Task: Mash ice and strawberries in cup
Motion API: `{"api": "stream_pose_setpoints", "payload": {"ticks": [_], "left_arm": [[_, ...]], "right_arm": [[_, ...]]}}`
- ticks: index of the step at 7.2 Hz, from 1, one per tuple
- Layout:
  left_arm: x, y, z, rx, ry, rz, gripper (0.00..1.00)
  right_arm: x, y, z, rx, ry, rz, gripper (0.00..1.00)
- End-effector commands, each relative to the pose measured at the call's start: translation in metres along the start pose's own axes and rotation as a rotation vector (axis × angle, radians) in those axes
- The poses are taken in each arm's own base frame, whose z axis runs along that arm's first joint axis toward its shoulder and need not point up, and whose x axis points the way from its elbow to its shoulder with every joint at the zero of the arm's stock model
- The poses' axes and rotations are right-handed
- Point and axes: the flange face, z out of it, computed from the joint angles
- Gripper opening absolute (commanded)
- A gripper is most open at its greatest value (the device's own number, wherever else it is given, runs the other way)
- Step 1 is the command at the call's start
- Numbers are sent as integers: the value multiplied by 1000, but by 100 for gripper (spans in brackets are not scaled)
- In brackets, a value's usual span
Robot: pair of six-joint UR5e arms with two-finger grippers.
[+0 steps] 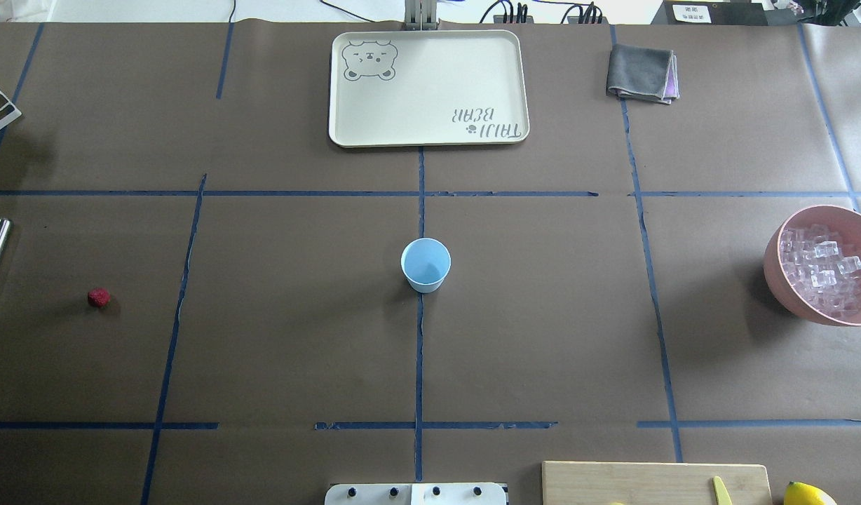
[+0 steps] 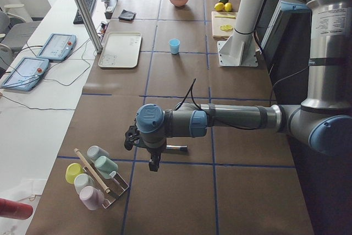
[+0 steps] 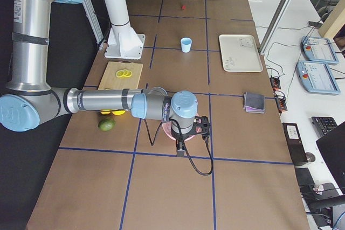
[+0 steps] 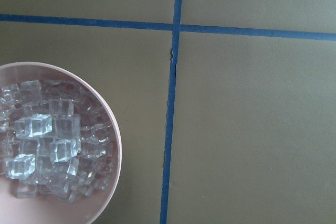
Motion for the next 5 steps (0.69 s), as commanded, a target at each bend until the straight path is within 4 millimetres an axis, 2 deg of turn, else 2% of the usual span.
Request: {"api": "stream_pose_setpoints", "payload": {"ticks": [1, 2, 3, 5], "left_arm": [[-1, 1, 0, 4, -1, 2, 100], [-1, 1, 0, 4, -1, 2, 100], [-1, 1, 0, 5, -1, 3, 100], [-1, 1, 0, 6, -2, 4, 100]], "right_arm": [[-6, -3, -5, 11, 0, 6, 100], [-15, -6, -15, 31, 2, 13, 100], [-34, -8, -29, 59, 1, 86, 100], [-94, -12, -40, 75, -9, 132, 100]]}}
